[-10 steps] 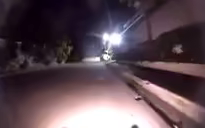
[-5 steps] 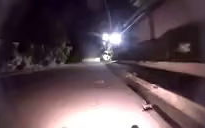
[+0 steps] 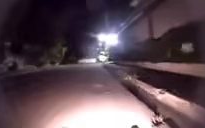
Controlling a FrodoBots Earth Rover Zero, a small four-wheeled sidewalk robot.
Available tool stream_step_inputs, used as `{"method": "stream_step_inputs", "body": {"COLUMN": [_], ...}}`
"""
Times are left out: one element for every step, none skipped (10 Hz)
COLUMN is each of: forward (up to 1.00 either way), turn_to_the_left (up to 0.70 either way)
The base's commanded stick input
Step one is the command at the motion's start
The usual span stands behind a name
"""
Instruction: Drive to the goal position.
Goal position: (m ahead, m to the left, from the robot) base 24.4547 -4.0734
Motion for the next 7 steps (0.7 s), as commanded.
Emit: {"method": "stream_step_inputs", "body": {"forward": [0.7, 0.7, 0.7, 0.7, 0.7, 0.7, 0.7], "turn_to_the_left": [0.0, 0.0, 0.0, 0.0, 0.0, 0.0, 0.0]}}
